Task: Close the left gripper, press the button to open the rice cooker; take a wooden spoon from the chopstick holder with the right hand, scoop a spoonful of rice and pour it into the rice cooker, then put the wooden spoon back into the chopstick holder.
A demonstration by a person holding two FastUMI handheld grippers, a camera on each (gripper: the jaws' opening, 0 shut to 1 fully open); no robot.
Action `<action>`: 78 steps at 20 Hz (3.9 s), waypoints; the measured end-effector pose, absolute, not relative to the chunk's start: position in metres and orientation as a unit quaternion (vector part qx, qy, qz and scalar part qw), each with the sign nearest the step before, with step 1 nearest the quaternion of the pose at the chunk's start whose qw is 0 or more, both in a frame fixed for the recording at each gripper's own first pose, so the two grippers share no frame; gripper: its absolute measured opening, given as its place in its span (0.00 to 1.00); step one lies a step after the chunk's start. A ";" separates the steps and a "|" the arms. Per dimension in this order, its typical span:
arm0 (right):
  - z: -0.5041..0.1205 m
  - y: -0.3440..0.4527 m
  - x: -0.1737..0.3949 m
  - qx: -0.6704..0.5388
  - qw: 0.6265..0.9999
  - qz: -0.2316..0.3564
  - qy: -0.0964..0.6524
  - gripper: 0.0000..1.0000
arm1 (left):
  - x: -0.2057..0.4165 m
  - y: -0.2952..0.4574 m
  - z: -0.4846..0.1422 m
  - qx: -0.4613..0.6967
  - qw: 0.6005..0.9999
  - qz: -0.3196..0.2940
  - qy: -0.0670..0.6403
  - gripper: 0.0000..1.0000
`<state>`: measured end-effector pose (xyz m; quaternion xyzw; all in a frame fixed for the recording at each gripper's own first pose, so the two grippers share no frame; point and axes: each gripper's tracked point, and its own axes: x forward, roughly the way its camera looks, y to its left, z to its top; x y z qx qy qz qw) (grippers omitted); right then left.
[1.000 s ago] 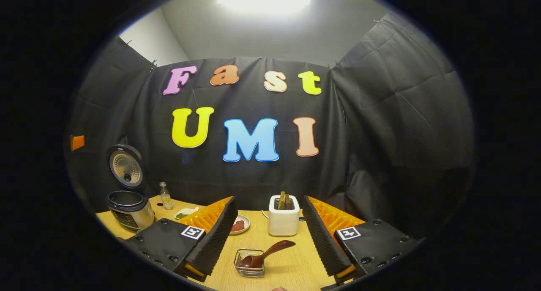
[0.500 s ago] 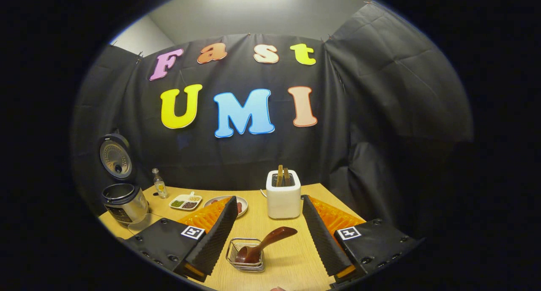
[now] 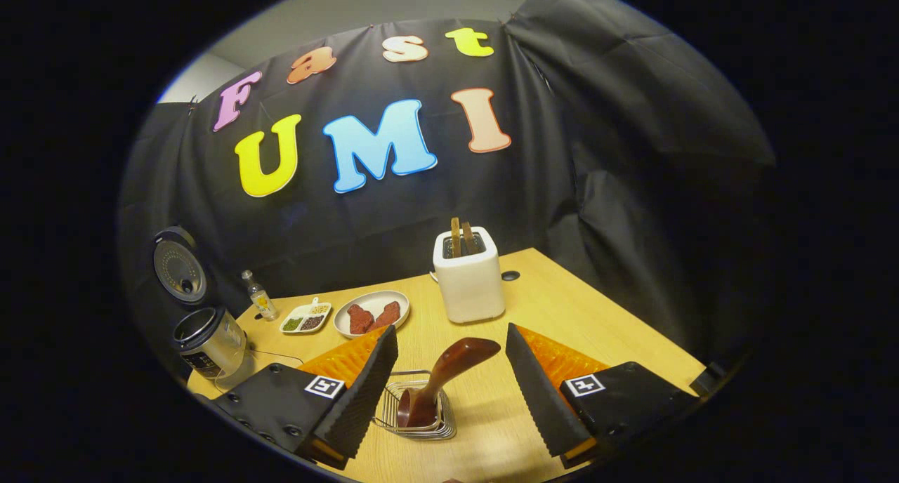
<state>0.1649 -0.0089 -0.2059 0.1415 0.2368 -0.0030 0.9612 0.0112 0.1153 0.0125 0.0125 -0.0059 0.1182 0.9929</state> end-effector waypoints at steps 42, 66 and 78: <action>-0.144 0.115 0.182 0.182 0.954 0.078 0.223 0.09 | 0.047 0.169 -0.023 -0.019 0.994 0.108 0.012 0.85; -0.226 0.264 0.165 -0.097 0.958 0.147 0.229 0.09 | 0.076 0.230 -0.064 -0.021 0.993 0.108 0.038 0.85; -0.265 0.312 0.149 -0.158 0.940 0.173 0.248 0.06 | 0.078 0.240 -0.069 -0.017 0.992 0.119 0.044 0.85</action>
